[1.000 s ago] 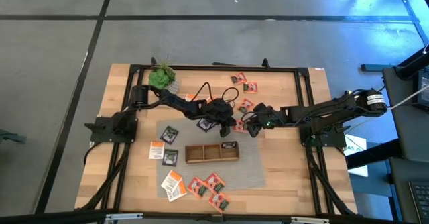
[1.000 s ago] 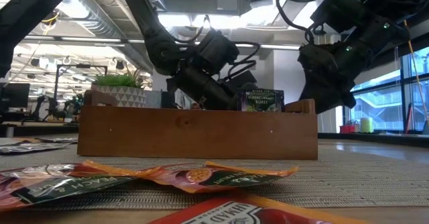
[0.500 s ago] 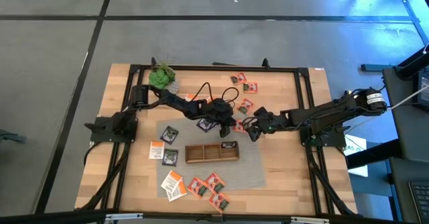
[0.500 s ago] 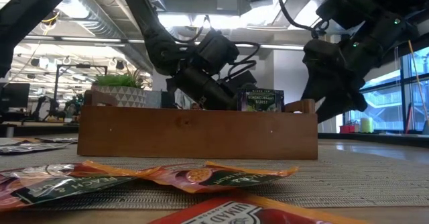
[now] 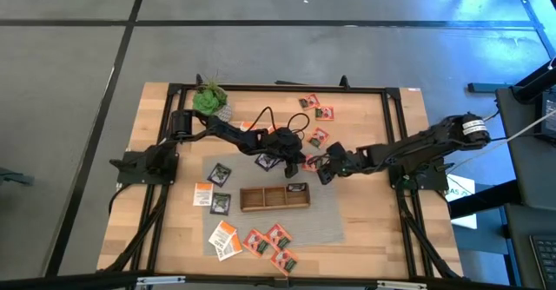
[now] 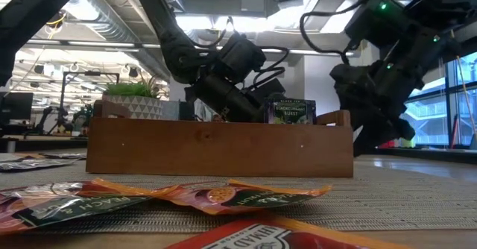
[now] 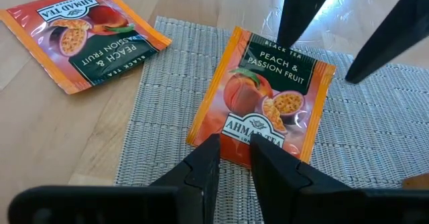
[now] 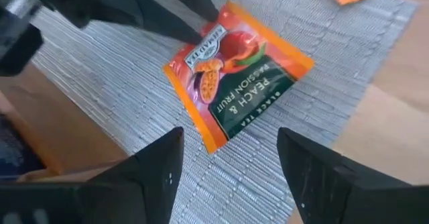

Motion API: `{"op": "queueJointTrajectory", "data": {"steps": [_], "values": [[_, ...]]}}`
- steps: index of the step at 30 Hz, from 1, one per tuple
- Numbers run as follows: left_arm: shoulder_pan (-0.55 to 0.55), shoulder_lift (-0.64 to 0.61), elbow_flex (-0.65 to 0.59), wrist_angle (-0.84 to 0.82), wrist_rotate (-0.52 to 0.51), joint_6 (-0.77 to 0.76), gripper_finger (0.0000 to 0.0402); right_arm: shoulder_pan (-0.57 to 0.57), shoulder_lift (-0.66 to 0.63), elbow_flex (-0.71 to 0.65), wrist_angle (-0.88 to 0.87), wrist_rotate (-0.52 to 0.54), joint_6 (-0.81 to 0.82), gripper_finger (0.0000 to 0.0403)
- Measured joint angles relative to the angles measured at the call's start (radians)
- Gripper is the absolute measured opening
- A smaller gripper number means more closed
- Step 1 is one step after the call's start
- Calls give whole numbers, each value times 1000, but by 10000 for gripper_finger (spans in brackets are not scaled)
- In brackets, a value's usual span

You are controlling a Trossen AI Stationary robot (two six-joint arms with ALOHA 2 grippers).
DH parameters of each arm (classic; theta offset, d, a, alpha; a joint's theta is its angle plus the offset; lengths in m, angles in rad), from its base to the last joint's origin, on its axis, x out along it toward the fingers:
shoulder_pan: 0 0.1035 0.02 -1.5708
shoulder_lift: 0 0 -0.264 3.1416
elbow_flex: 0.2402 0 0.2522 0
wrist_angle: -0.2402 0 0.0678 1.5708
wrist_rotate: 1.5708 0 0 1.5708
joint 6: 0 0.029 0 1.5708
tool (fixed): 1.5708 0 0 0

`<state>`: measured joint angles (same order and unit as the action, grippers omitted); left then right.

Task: Pick & Place Tea
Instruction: Put the orange tea bag into the middle section of the wooden organizer

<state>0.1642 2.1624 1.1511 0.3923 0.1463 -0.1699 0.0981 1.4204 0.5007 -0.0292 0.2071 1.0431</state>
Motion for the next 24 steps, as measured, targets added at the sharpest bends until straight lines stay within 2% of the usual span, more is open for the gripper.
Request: {"op": "queueJointTrajectory", "data": {"steps": [9, 18, 24], "values": [[0, 0, 0, 0, 0, 0, 78, -9, 63, 0, 127, 17, -36, 241], [-5, 0, 0, 0, 0, 0, 81, -48, 63, 0, 130, 44, -55, 239], [-5, 1, -1, 0, -1, 0, 77, -50, 63, 0, 130, 28, -54, 197]]}}
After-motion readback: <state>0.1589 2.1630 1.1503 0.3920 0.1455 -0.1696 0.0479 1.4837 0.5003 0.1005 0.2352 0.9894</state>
